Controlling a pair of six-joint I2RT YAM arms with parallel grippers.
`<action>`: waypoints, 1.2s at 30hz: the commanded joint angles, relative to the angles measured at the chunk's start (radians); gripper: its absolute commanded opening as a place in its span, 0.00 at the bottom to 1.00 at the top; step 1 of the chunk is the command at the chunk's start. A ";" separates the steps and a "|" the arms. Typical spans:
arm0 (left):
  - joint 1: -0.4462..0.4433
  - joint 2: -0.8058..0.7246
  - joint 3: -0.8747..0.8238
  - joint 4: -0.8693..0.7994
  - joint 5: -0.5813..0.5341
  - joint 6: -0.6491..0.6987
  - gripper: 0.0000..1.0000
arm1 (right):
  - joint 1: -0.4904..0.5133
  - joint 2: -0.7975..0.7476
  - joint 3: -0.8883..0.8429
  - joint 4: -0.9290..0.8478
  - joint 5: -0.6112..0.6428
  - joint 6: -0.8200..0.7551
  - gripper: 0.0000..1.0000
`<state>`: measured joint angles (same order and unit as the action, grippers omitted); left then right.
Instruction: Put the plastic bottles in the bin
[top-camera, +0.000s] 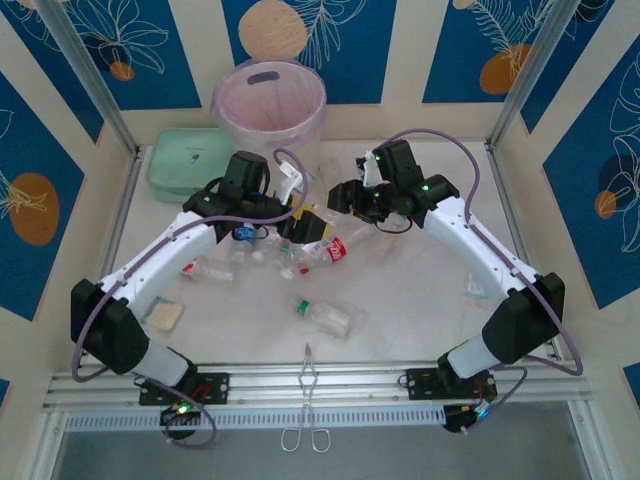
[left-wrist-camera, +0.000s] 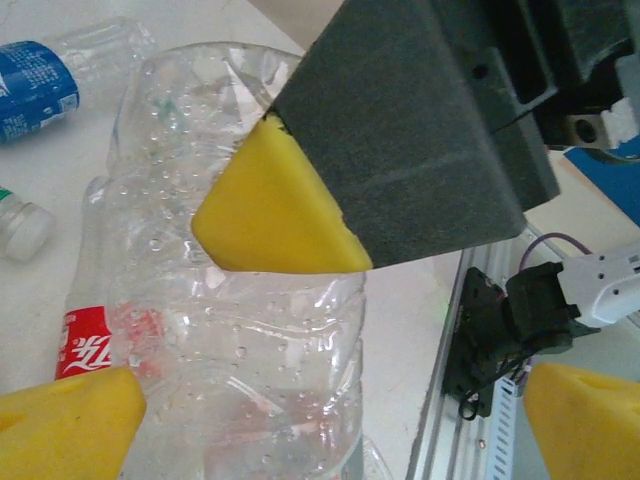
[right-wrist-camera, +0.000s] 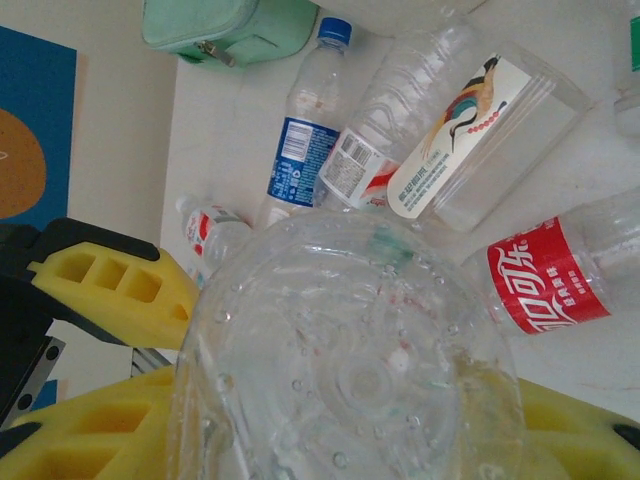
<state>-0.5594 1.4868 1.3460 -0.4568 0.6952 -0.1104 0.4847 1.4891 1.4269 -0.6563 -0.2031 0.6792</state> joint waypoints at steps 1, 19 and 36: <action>-0.010 0.031 0.017 -0.060 -0.084 0.044 1.00 | 0.009 -0.041 0.029 0.013 -0.084 -0.017 0.32; -0.009 0.025 -0.050 0.088 0.035 -0.055 0.80 | -0.017 -0.065 -0.025 0.061 -0.128 -0.003 0.30; 0.015 0.034 0.016 0.099 -0.114 -0.080 0.54 | -0.133 -0.117 -0.054 -0.014 -0.095 0.008 0.99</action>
<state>-0.5583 1.5124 1.3151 -0.3813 0.6388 -0.1730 0.3828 1.4235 1.3899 -0.6216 -0.3019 0.6769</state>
